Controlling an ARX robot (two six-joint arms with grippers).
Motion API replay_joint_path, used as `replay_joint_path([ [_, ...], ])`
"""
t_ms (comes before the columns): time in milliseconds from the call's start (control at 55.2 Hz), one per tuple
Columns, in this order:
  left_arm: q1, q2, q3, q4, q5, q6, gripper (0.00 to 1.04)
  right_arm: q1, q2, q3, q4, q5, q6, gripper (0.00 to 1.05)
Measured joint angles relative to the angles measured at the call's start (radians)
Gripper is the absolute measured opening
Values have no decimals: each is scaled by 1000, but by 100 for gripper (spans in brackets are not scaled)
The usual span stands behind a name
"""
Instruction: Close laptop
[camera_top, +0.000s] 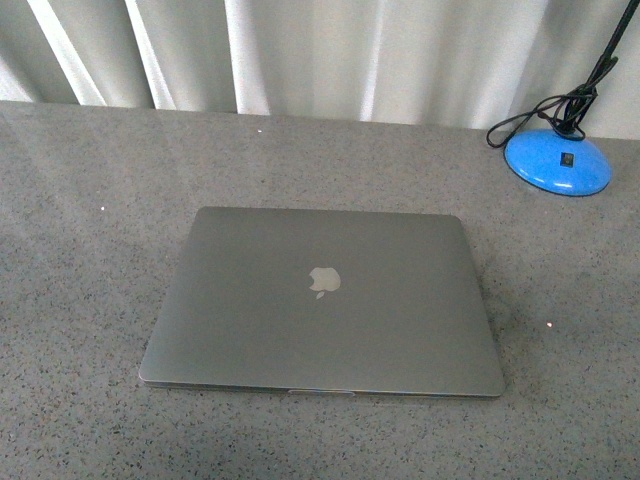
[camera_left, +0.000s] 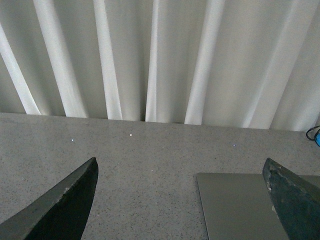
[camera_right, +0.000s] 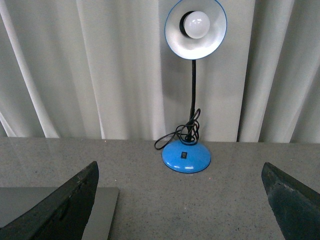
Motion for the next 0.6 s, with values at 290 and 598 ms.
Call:
replay_joint_path([
  [290, 0, 0, 0, 0, 0, 0, 98, 0, 0, 0, 0, 0, 0, 95],
  [598, 0, 0, 0, 0, 0, 0, 98, 0, 0, 0, 0, 0, 0, 95],
])
